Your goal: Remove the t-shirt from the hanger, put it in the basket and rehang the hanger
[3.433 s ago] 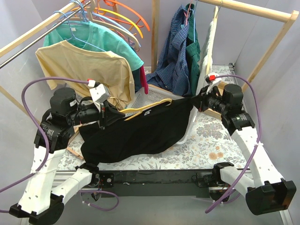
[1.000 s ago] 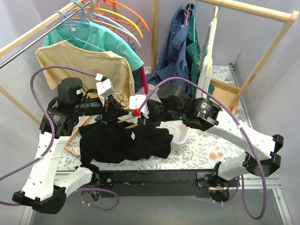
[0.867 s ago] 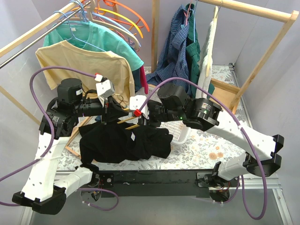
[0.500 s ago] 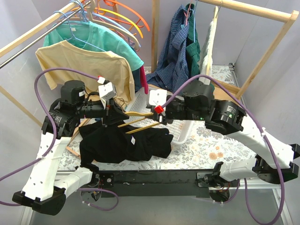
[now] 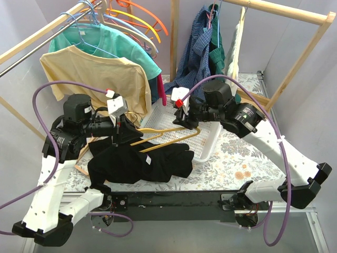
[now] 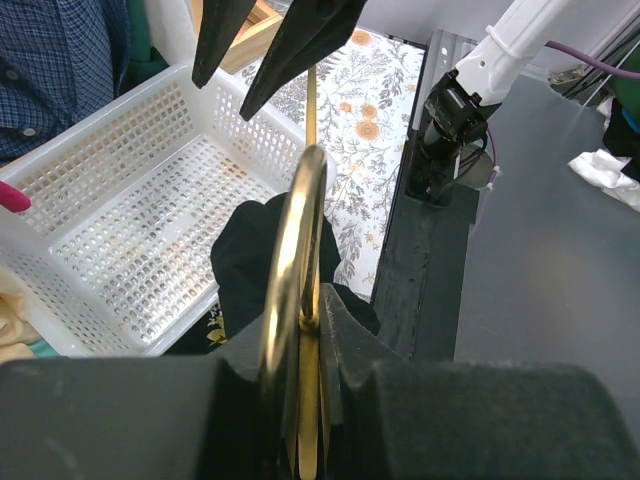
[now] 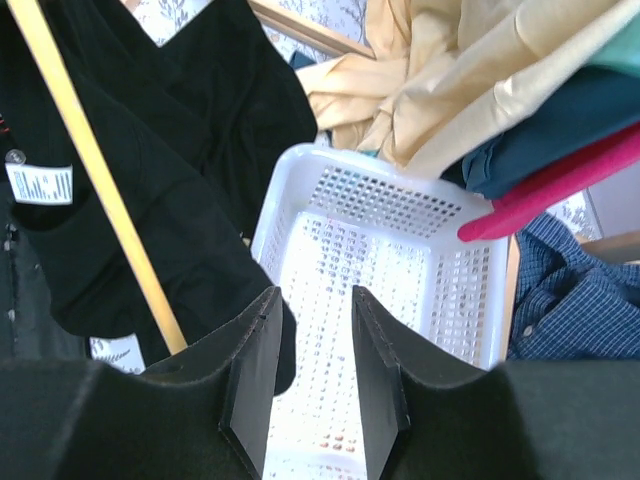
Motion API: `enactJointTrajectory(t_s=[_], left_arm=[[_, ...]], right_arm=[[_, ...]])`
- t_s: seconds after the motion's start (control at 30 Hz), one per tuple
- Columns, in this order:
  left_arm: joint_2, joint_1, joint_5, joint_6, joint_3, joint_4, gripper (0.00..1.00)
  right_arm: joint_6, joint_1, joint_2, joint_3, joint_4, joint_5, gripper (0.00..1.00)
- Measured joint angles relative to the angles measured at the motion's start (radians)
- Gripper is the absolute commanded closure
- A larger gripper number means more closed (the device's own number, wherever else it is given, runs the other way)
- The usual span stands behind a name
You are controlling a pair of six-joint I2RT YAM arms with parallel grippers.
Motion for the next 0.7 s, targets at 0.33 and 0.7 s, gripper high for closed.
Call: enactJointTrajectory(t_s=[0.33, 0.7], left_arm=[[-0.008, 0.0, -0.005, 0.001, 0.0, 0.0, 1.0], [-0.003, 0.0, -0.005, 0.003, 0.001, -0.005, 1.0]], right_arm=[[-0.002, -0.088, -0.138, -0.047, -0.025, -0.098, 0.53], [-0.052, -0.128, -0.128, 0.001, -0.151, -0.259, 0.43]])
